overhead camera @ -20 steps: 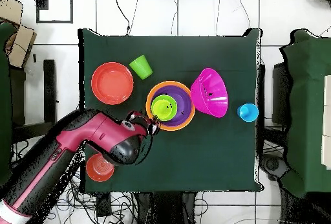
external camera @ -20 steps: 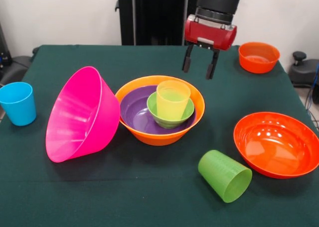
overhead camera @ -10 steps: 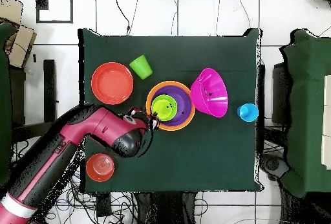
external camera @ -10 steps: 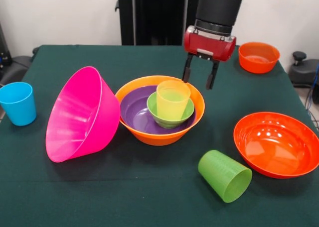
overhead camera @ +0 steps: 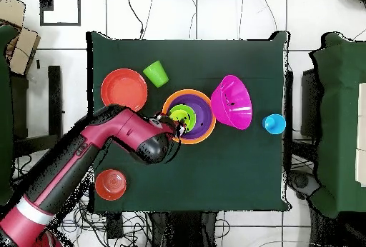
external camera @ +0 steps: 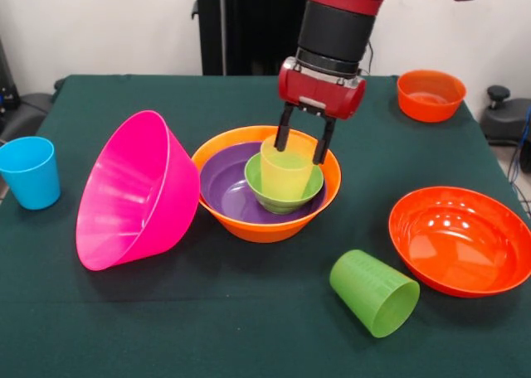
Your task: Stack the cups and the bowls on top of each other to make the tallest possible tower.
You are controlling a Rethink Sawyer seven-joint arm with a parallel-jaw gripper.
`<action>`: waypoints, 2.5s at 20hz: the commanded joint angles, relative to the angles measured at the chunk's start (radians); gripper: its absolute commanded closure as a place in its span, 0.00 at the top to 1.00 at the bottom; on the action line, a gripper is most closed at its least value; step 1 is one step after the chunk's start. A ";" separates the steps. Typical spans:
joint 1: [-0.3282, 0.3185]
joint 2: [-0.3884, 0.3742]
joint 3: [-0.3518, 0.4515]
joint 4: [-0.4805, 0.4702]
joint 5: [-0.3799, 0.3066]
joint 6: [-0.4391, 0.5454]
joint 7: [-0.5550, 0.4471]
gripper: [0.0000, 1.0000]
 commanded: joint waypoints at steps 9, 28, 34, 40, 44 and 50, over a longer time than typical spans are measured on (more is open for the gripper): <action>-0.025 0.047 0.047 -0.129 0.085 -0.079 0.075 1.00; 0.035 -0.114 0.319 -0.033 -0.006 0.015 0.121 1.00; 0.043 -0.134 0.373 -0.029 -0.028 0.054 0.118 1.00; -0.119 -0.583 1.112 0.272 -0.325 0.528 0.083 1.00; -0.825 -0.836 2.064 0.404 0.076 1.475 -0.833 1.00; -0.794 -0.812 1.984 0.290 0.265 1.483 -1.056 1.00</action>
